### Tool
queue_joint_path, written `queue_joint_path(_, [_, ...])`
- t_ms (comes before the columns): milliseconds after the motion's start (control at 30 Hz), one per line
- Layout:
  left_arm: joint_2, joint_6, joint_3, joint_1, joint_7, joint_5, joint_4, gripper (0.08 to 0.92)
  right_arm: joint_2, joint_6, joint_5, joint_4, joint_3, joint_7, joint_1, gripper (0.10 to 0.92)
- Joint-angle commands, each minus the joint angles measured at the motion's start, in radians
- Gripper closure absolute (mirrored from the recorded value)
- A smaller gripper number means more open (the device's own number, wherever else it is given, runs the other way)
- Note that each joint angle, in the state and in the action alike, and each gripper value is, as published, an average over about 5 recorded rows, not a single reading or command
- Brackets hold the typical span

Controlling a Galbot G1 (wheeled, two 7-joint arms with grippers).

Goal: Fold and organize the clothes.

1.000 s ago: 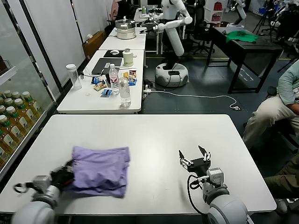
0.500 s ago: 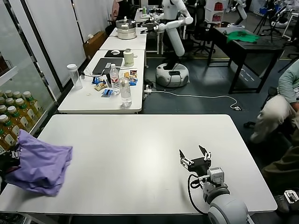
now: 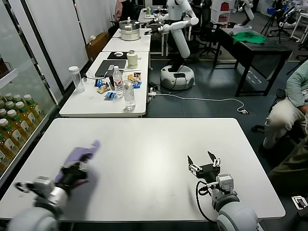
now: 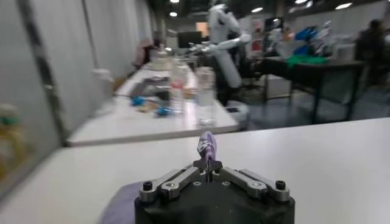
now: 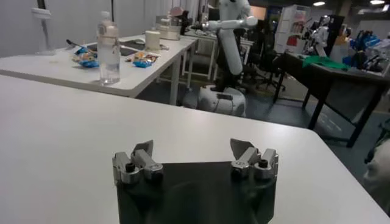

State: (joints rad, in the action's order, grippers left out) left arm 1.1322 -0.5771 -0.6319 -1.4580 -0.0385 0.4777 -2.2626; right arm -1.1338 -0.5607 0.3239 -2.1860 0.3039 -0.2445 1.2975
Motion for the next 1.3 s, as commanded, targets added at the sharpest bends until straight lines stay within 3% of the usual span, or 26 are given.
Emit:
queue_joint_path(33, [0.254,0.090,0.388,0.172,-0.072,-0.105,0.109,0.900,0.001,-0.003,-0.002,-0.005,0.003,-0.002,-0.001,0.203])
queue_joint_path(167, [0.205,0.125,0.319,0.212,-0.068,-0.106,0.056,0.823,0.003,-0.005,0.000,-0.007,0.007,-0.002,-0.007,0.203])
queue_joint_path(300, [0.106,0.177,0.145,0.180,-0.030,-0.140,0.000,0.711,-0.001,-0.002,0.000,0.003,0.004,0.004,-0.015,0.203])
queue_joint_path(500, [0.000,0.315,-0.120,0.090,0.049,-0.293,0.090,0.538,-0.039,-0.003,0.004,0.046,-0.083,0.007,-0.075,0.203])
queue_joint_path(833, [0.044,0.372,-0.134,0.025,0.070,-0.386,0.127,0.247,-0.127,-0.018,0.152,0.117,-0.432,-0.089,-0.105,0.203])
queue_joint_path(933, [0.049,0.373,-0.132,0.022,0.069,-0.387,0.137,0.193,-0.138,-0.017,0.184,0.121,-0.464,-0.107,-0.098,0.203])
queue_joint_path(1300, [0.065,0.375,-0.116,0.020,0.067,-0.389,0.162,0.177,-0.184,-0.017,0.227,0.165,-0.483,-0.178,-0.116,0.203])
